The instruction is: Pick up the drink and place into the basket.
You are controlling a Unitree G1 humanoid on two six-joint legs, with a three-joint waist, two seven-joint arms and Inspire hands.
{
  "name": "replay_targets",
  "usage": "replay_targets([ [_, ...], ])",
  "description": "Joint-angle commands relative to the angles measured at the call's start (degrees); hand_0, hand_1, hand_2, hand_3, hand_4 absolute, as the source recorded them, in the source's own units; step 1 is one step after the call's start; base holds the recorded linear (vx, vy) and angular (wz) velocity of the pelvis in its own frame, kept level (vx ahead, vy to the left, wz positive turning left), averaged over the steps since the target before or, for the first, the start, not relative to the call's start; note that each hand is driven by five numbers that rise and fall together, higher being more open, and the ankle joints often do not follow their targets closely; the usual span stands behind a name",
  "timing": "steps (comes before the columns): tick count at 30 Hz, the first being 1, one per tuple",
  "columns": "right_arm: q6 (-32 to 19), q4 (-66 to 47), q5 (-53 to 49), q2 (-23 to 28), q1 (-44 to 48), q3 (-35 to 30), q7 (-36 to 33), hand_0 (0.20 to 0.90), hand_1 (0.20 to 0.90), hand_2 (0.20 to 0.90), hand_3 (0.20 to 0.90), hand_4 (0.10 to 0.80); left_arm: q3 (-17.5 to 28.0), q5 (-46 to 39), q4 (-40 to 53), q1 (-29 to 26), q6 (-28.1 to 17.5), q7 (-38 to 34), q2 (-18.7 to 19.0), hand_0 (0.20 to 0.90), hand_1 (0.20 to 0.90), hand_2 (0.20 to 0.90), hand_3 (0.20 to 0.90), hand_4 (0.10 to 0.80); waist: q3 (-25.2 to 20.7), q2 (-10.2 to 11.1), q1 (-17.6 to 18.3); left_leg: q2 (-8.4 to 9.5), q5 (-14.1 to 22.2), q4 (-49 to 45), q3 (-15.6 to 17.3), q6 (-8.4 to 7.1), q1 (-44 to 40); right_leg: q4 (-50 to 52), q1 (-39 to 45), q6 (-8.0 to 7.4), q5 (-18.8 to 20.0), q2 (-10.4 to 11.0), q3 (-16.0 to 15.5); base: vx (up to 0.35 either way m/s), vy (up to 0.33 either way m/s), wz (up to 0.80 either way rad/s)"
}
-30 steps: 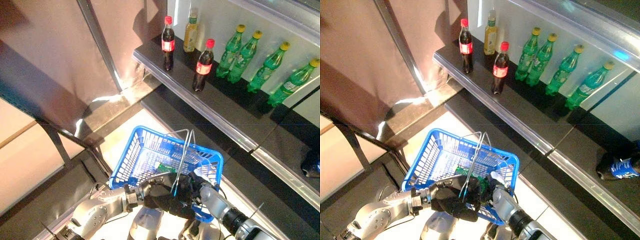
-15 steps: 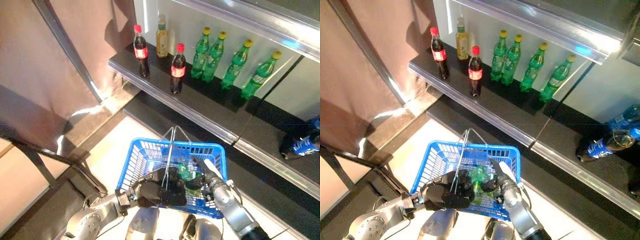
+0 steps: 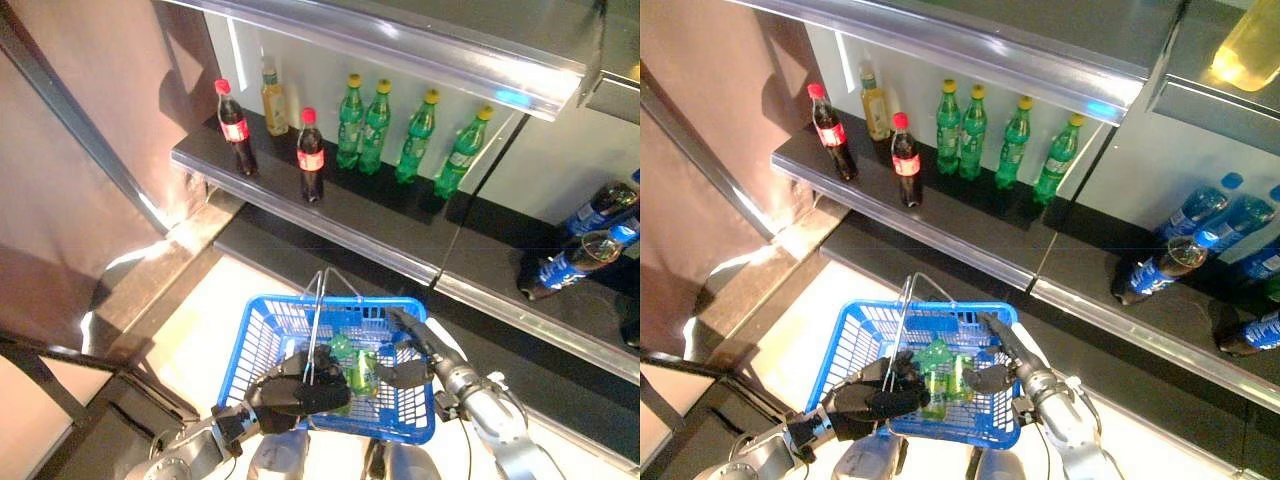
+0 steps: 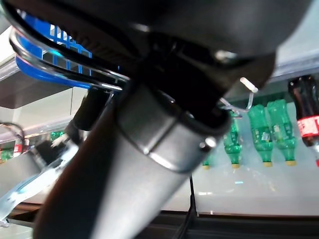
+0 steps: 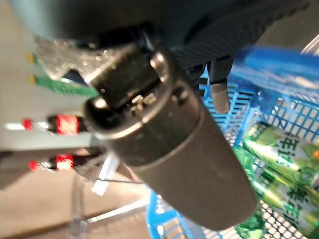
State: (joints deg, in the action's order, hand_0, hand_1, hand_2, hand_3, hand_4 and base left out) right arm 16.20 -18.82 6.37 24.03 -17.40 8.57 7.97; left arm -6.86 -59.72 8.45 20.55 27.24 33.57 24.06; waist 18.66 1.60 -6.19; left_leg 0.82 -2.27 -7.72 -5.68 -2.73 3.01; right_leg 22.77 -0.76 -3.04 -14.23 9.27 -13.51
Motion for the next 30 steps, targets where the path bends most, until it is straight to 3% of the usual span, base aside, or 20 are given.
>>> replay_targets([
  [1, -5.7, -1.9, -4.0, 6.4, -0.4, -7.1, -1.0, 0.9, 0.9, 0.9, 0.9, 0.8, 7.3, -15.2, 9.8, -1.5, -13.1, 9.5, -4.1, 0.3, 0.3, 0.3, 0.2, 0.1, -6.5, 0.5, 0.4, -0.17, 3.1, -4.6, 2.6, 1.93, -1.9, -9.7, 5.4, 0.16, 8.9, -2.2, 1.3, -0.014, -0.055, -0.16],
  [5, -10.0, -3.3, -13.3, 6.7, -0.2, -8.5, 0.4, 0.9, 0.9, 0.9, 0.9, 0.8, 6.7, -12.4, 7.0, -1.0, -16.3, 5.5, -3.7, 0.3, 0.3, 0.3, 0.2, 0.1, -7.1, 0.9, 1.0, -0.7, 2.9, -3.4, 3.5, 1.77, -2.9, -10.7, 5.8, -0.12, 9.4, -2.6, 1.9, -0.024, -0.056, -0.2],
  [10, -11.7, -3.6, -17.4, 6.4, 0.0, -8.7, 1.3, 0.9, 0.9, 0.9, 0.9, 0.8, 6.4, -12.4, 5.3, -0.9, -18.1, 2.6, -3.9, 0.3, 0.3, 0.3, 0.2, 0.1, -7.6, 1.1, 1.3, -0.89, 2.7, -2.5, 3.9, 1.69, -3.4, -11.4, 5.8, -0.3, 9.8, -2.7, 2.2, -0.031, -0.034, -0.04],
  [12, -15.0, -2.2, -27.0, 5.0, 0.4, -9.1, 4.0, 0.9, 0.9, 0.9, 0.9, 0.8, 5.5, -6.6, -1.2, -0.7, -24.9, -4.8, -5.0, 0.3, 0.3, 0.3, 0.2, 0.1, -9.4, 1.7, 2.5, -1.5, 2.3, 0.1, 5.3, 1.4, -4.4, -13.6, 5.8, -0.74, 10.7, -3.1, 2.8, -0.124, -0.084, -0.08],
  [19, -16.6, 9.9, -43.6, -2.4, 0.3, -9.4, 8.7, 0.9, 0.9, 0.9, 0.9, 0.8, 6.0, 1.7, -18.6, -0.5, -31.9, -10.7, -8.8, 0.3, 0.3, 0.3, 0.2, 0.1, -12.5, 2.4, 4.5, -2.39, 0.6, 6.2, 7.8, 1.0, -5.8, -17.8, 5.1, -1.44, 13.1, -3.5, 3.8, -0.098, -0.044, -0.28],
  [21, -17.3, 17.8, -44.4, -5.8, -0.5, -9.5, 9.1, 0.9, 0.9, 0.9, 0.9, 0.8, 7.3, 3.8, -25.9, -0.8, -33.9, -11.8, -10.0, 0.3, 0.3, 0.3, 0.2, 0.1, -13.4, 2.4, 5.4, -2.73, 0.3, 7.9, 9.3, 0.88, -6.1, -19.5, 4.8, -1.63, 14.0, -3.6, 4.2, -0.088, -0.061, -0.19],
  [26, -17.3, 28.5, -44.4, -8.8, -0.8, -9.1, 7.0, 0.9, 0.9, 0.9, 0.9, 0.8, 8.3, 6.5, -33.7, -2.6, -35.4, -15.7, -11.1, 0.3, 0.3, 0.3, 0.2, 0.1, -14.0, 2.2, 6.7, -3.22, 0.1, 9.4, 11.2, 0.78, -6.7, -21.2, 4.6, -1.49, 14.9, -3.9, 4.9, -0.049, -0.052, -0.25],
  [30, -17.3, 29.1, -44.6, -9.0, -0.8, -9.1, 7.0, 0.9, 0.9, 0.9, 0.9, 0.8, 8.3, 6.6, -34.1, -2.8, -35.5, -15.8, -11.2, 0.3, 0.3, 0.3, 0.2, 0.1, -14.0, 2.2, 6.7, -3.25, 0.1, 9.5, 11.2, 0.77, -6.8, -21.3, 4.6, -1.47, 14.9, -4.0, 4.9, -0.04, -0.062, -0.2],
])
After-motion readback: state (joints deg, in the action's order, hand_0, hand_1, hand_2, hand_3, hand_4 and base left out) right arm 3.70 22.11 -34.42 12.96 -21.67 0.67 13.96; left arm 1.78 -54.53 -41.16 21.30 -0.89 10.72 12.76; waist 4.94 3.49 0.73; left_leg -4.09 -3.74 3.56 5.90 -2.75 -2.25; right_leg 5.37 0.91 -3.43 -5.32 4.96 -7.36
